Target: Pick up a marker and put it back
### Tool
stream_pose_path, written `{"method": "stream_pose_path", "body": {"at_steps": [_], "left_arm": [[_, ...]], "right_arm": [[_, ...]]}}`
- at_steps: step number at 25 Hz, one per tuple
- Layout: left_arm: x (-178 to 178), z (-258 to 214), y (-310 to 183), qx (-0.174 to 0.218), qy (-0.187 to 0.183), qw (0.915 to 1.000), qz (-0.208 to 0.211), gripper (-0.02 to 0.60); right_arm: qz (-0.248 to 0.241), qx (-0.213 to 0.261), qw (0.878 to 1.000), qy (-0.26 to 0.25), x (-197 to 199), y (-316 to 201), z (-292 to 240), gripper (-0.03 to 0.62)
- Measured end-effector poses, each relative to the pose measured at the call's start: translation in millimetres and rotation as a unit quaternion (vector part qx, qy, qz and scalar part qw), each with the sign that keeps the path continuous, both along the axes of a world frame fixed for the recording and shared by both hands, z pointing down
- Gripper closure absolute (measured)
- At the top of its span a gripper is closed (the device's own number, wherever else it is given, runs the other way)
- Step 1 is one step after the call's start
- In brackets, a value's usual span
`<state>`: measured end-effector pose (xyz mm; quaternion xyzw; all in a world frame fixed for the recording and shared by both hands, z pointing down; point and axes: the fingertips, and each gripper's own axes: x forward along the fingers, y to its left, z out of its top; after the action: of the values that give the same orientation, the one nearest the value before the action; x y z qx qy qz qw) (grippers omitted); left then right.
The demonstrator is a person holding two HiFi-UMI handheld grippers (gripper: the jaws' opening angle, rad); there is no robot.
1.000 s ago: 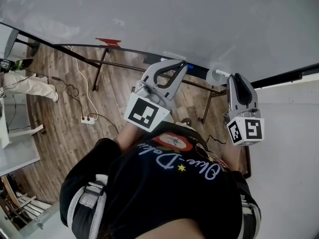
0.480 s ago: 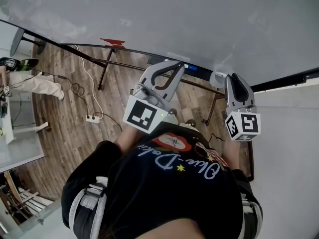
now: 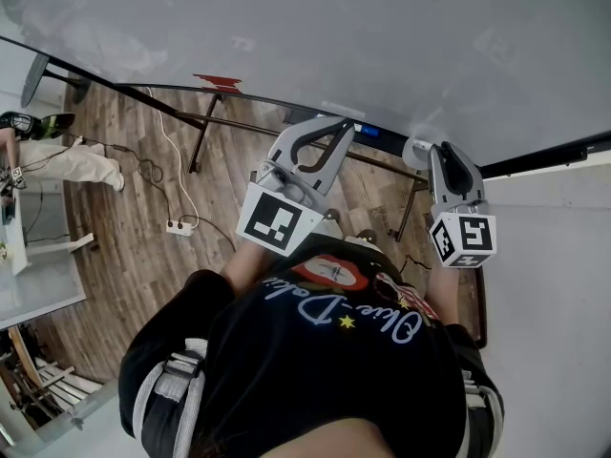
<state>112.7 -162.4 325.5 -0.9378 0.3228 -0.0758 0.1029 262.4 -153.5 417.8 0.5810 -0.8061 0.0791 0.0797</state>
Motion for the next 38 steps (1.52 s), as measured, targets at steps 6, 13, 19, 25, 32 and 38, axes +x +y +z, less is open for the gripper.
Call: {"method": "stream_pose_path", "body": {"at_steps": [6, 13, 19, 25, 32, 38], "left_arm": [[4, -1, 1, -0.002, 0.003, 1.0, 0.006, 0.578], [7, -2, 1, -0.003, 0.006, 0.9999, 0.015, 0.578], [8, -2, 2, -0.002, 0.008, 0.9998, 0.02, 0.578], [9, -2, 1, -0.004, 0.011, 0.9997, 0.021, 0.577], [10, -2, 2, -0.006, 0.011, 0.9996, 0.025, 0.578], [10, 2, 4, -0.003, 0.009, 0.9996, 0.027, 0.578]], "right_arm": [[0.003, -0.008, 1.0, 0.007, 1, 2, 1, 0.522], [0.009, -0.017, 0.999, 0.025, 3, 5, 4, 0.522], [0.009, -0.021, 0.999, 0.035, 2, 8, 6, 0.52], [0.011, -0.026, 0.999, 0.044, 1, 10, 8, 0.519], [0.015, -0.034, 0.998, 0.052, 3, 11, 10, 0.514], [0.02, -0.02, 0.998, 0.053, 6, 15, 2, 0.497]]}}
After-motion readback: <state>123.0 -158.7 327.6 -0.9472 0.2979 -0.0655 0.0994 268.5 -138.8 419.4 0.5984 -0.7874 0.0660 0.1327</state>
